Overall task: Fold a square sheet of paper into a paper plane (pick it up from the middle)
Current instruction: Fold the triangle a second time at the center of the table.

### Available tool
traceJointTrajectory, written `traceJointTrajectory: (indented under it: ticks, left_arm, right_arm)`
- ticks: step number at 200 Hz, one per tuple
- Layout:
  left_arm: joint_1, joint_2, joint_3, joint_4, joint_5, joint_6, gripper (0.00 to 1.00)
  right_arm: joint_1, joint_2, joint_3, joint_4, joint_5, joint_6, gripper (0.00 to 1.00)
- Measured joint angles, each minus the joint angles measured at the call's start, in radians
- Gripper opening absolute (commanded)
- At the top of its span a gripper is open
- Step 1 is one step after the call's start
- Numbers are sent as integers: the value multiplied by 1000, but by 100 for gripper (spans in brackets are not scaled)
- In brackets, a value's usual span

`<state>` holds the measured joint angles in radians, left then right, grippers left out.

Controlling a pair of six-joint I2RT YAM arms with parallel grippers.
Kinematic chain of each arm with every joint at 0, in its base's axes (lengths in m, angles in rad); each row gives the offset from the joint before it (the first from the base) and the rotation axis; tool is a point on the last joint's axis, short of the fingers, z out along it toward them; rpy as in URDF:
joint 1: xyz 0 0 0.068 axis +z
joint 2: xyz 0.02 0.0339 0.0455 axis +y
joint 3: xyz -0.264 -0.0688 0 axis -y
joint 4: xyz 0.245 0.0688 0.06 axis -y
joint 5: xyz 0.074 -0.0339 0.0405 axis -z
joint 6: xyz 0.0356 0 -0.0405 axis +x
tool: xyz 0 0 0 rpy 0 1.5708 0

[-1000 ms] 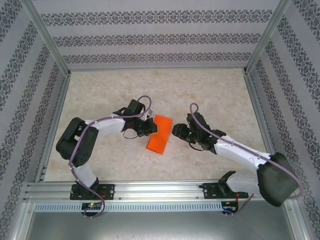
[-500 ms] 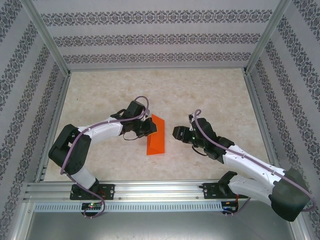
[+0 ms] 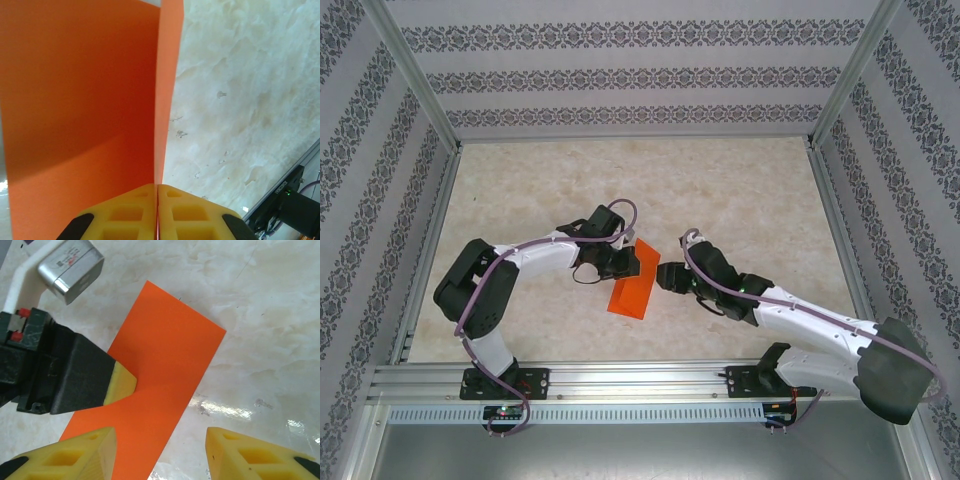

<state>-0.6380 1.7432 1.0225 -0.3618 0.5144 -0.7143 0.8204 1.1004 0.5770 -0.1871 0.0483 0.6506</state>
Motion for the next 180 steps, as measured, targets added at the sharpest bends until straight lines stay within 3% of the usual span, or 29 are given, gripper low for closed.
traceJointTrajectory:
  ticks: [23, 56, 101, 131, 180]
  left_arm:
    - [0, 0, 0, -3, -1, -1, 12]
    - [0, 0, 3, -7, -7, -1, 12]
    - [0, 2, 17, -21, -8, 0, 12]
    - [0, 2, 19, -24, -8, 0, 12]
    - [0, 4, 27, -28, -8, 0, 12]
  right_arm:
    - [61, 24, 22, -1, 6, -7, 57]
    - [229, 84, 79, -12, 46, -31, 62]
    - [403, 303, 229, -75, 150, -72, 65]
    - [460, 421, 314, -129, 252, -78, 65]
    - [482, 499, 350, -195, 360, -73, 57]
